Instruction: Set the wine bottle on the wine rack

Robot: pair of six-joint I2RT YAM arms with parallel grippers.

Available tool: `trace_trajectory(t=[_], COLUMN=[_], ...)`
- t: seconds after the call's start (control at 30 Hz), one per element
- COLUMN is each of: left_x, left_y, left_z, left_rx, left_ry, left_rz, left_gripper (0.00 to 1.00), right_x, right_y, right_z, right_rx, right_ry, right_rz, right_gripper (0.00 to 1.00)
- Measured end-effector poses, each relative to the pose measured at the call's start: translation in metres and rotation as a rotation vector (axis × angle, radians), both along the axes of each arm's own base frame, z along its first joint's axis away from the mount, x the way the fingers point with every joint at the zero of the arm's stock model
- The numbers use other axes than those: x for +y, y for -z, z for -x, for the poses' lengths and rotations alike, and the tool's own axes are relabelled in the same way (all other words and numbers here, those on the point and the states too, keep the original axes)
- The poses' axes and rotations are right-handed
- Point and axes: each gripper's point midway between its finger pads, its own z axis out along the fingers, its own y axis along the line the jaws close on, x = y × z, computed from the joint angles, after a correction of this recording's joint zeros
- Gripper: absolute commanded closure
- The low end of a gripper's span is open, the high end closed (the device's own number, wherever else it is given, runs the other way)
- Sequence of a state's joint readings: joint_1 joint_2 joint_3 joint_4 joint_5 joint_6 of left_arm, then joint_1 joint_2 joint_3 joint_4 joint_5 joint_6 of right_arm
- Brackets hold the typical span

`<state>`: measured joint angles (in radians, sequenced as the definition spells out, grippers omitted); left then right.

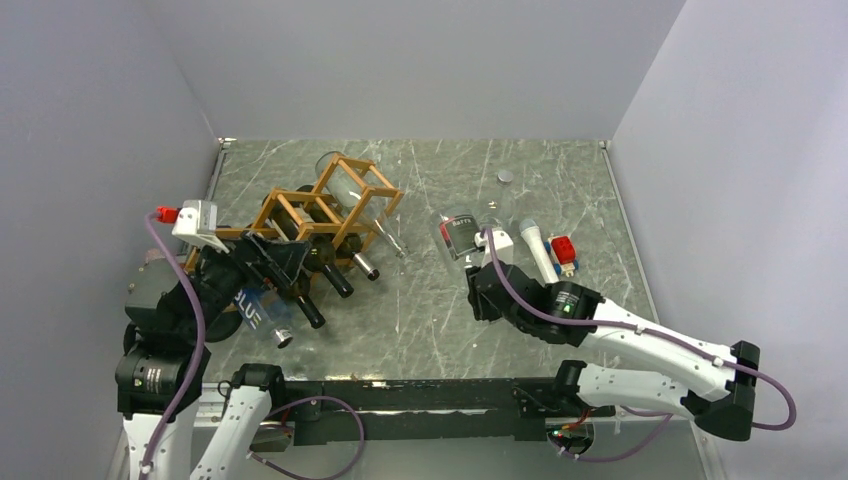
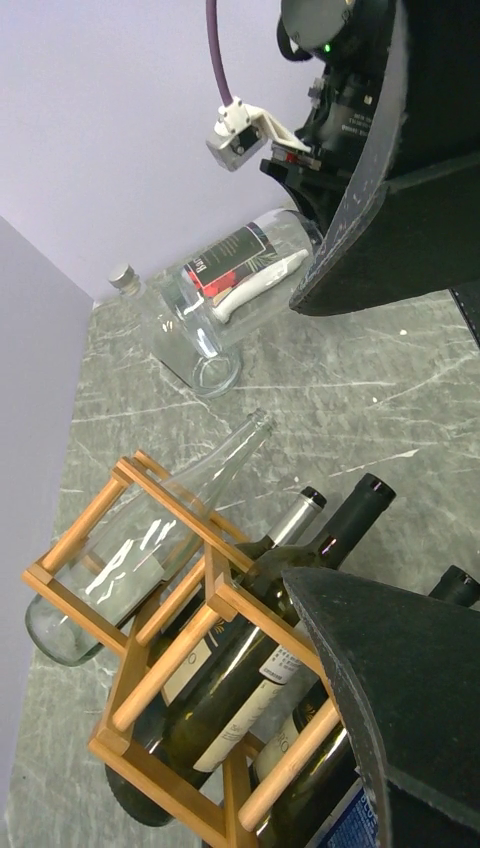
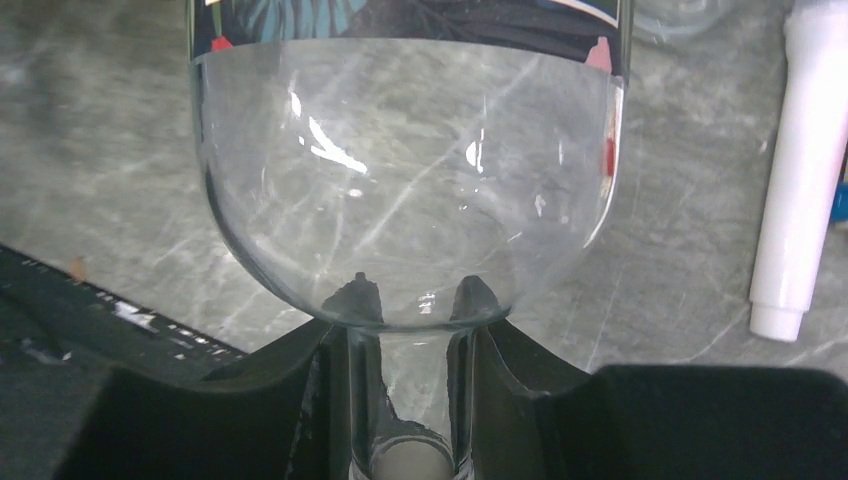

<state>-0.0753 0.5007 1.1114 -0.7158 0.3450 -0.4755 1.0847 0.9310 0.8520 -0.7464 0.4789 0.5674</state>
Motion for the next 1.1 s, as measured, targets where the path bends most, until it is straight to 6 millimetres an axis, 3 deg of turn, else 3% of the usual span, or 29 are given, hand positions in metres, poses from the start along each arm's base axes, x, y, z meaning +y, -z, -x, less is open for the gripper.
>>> trace_trajectory(t=[0.2, 0.37, 0.53, 0.67, 0.83, 0.97, 1.1], left_x=[0.004, 0.019, 0.04, 0.055, 0.07, 0.075, 0.079], left_y=[-0.018, -0.053, -0.095, -0.112, -0.113, -0.111, -0.106], left_z=[0.009, 0.025, 0.048, 0.063, 0.073, 0.076, 0.076], left_rx=[-0.034, -0.109, -0.215, -0.254, -0.261, -0.261, -0.249], left_ry=[-0.02, -0.101, -0.218, -0.292, -0.367, -0.399, -0.417], left_rz=[-0.001, -0.001, 0.006, 0.017, 0.026, 0.027, 0.025], left_gripper=[0.01, 0.01, 0.01, 0.01, 0.01, 0.01, 0.01], right_x=[0.038, 0.102, 0.175, 0.231, 0.292, 0.326, 0.343], right_y=[-0.049, -0.082, -0.098, -0.102, -0.099, -0.089, -0.072], right_z=[-0.003, -0.006, -0.008, -0.012, -0.017, -0.019, -0.017], right_rx=[-0.038, -0.048, -0.038, -0.015, 0.032, 0.076, 0.13], right_ry=[-0.135, -0.269, -0.39, -0.458, -0.515, -0.533, -0.504], right_rz=[-0.045, -0.103, -0.166, -0.22, -0.284, -0.324, -0.361], right_gripper=[1.0, 1.0, 1.0, 1.0, 1.0, 1.0, 1.0])
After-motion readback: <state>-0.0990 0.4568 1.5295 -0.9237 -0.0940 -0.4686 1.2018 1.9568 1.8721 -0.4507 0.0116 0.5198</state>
